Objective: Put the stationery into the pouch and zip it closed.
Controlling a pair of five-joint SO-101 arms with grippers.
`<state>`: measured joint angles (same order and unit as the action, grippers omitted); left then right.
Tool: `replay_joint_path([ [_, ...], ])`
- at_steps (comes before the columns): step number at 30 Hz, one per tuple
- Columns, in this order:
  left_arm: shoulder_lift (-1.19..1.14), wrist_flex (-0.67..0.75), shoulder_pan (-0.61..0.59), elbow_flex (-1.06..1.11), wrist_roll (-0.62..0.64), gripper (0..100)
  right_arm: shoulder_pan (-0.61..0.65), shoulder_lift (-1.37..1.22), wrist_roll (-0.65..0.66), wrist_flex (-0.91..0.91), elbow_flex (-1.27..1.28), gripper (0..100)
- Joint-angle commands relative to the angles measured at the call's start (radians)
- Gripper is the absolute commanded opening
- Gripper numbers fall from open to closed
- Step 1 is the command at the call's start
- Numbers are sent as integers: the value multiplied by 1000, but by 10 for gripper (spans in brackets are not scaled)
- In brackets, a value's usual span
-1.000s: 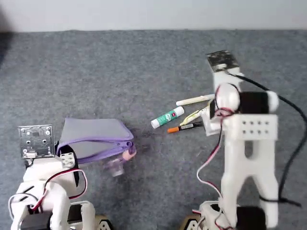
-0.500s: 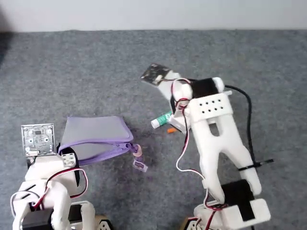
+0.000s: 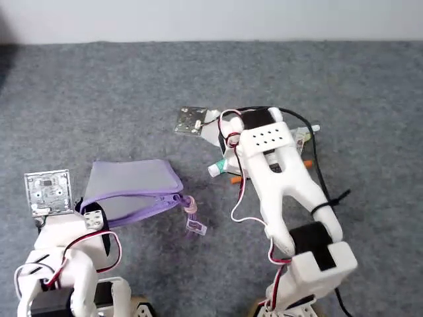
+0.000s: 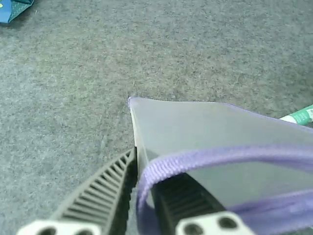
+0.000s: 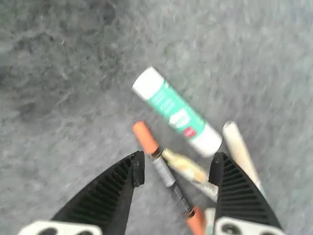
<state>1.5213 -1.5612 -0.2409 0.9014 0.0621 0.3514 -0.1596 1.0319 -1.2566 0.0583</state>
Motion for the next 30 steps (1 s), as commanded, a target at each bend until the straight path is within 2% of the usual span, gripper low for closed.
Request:
replay_joint_path([
  [1,-8,-17,-5,-2,28,13,10,-33,46,61,-9,230],
  [10,-8,-20,-12,-2,29,13,28,-162,68,163,-9,230],
  [16,-8,-20,-12,-2,29,13,56,-220,68,170,-11,219],
  [22,-8,-20,-12,-2,29,13,56,-217,68,159,-31,13],
  [27,-8,-20,-9,-2,54,13,53,-217,57,70,-124,8],
  [30,-8,-20,-5,-2,80,13,53,-217,-31,1,-221,8],
])
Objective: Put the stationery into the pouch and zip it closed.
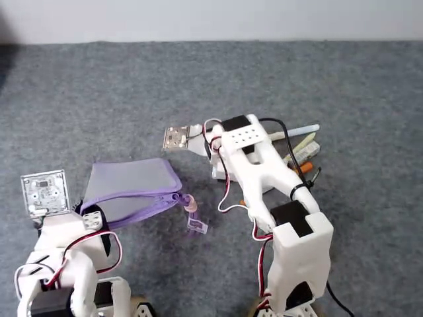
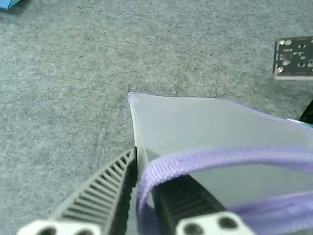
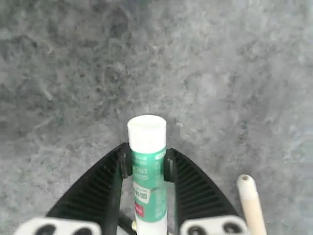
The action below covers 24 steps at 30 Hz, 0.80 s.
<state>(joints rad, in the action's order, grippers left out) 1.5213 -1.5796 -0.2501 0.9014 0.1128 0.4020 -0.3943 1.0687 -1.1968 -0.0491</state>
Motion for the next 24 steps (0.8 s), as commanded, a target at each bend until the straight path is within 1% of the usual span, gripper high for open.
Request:
replay_joint_path([
  [1,-8,-2,5,-2,32,13,2,18,-106,-84,-147,8],
  [3,-8,-2,5,-2,32,13,2,18,-180,-154,-227,8],
  [10,-8,-2,5,-2,31,13,10,18,-465,-493,-531,8],
  [13,-9,0,5,-5,32,13,12,36,-588,-599,-641,8],
  [15,-14,-2,5,-16,32,13,12,85,-652,-599,-657,8],
  [20,-17,-3,6,-61,32,13,36,285,-735,-599,-614,8],
  [24,-17,-17,15,-85,32,13,70,441,-855,-598,-548,8],
])
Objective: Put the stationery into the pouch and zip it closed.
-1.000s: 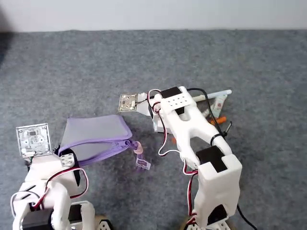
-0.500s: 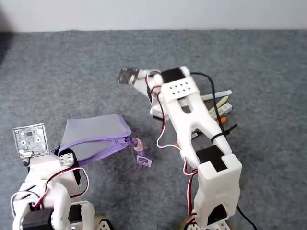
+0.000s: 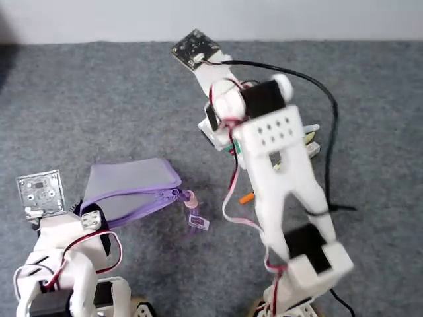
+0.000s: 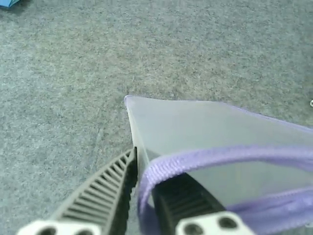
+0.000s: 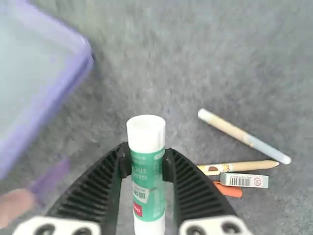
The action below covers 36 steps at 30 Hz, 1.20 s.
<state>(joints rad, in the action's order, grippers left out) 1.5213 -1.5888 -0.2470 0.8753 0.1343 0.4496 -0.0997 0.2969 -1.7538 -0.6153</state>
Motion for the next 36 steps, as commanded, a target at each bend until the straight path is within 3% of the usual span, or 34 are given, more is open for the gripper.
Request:
replay_joint_path([
  [1,-17,-8,29,-64,12,13,36,182,-129,-41,35,8],
  [5,-18,-11,101,-76,57,13,114,311,-367,-36,66,8],
  [9,-28,-9,155,-71,100,13,193,400,-468,-33,68,8],
  [15,-218,-14,167,-133,140,13,283,501,-617,-25,68,8],
  [20,-367,-18,167,-200,141,13,314,565,-626,-21,69,8],
  [27,-404,-29,167,-216,141,13,303,693,-626,96,161,8],
  [32,-407,-23,167,-214,141,13,232,908,-618,202,457,8],
  [36,-407,-25,167,-214,141,13,220,1104,-551,455,784,8],
])
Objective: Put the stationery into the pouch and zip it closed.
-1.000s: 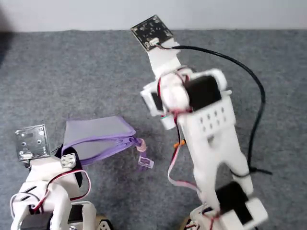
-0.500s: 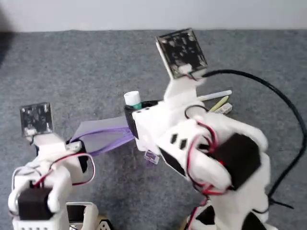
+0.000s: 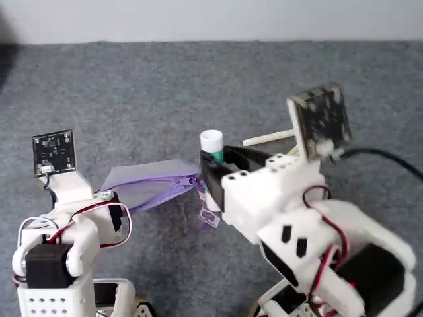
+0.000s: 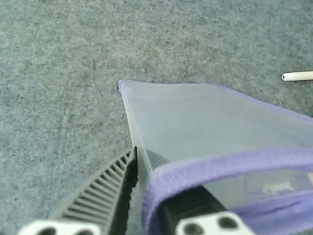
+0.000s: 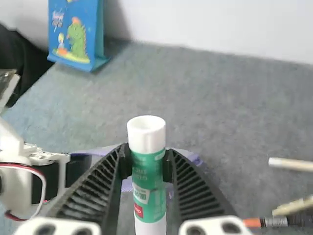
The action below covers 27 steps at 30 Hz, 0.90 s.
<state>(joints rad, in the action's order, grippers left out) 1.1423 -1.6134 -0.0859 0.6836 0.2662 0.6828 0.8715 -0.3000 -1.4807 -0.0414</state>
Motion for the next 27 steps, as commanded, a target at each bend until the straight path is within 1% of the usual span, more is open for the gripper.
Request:
replay_joint_path([
  [1,-28,-2,6,-22,9,13,-13,173,58,263,290,8],
  [5,-28,-2,6,-21,9,13,7,272,94,582,545,8],
  [8,-28,-2,6,-21,9,13,82,283,92,713,612,8],
  [11,-28,-3,6,-21,9,13,156,283,92,785,657,8],
  [16,-28,3,6,1,9,13,257,283,97,828,750,8],
  [18,-23,3,6,13,9,13,297,282,129,871,798,8],
  [23,-21,3,6,16,32,13,311,282,206,1036,904,8],
  [27,-21,3,6,16,41,13,309,282,235,1106,964,8],
])
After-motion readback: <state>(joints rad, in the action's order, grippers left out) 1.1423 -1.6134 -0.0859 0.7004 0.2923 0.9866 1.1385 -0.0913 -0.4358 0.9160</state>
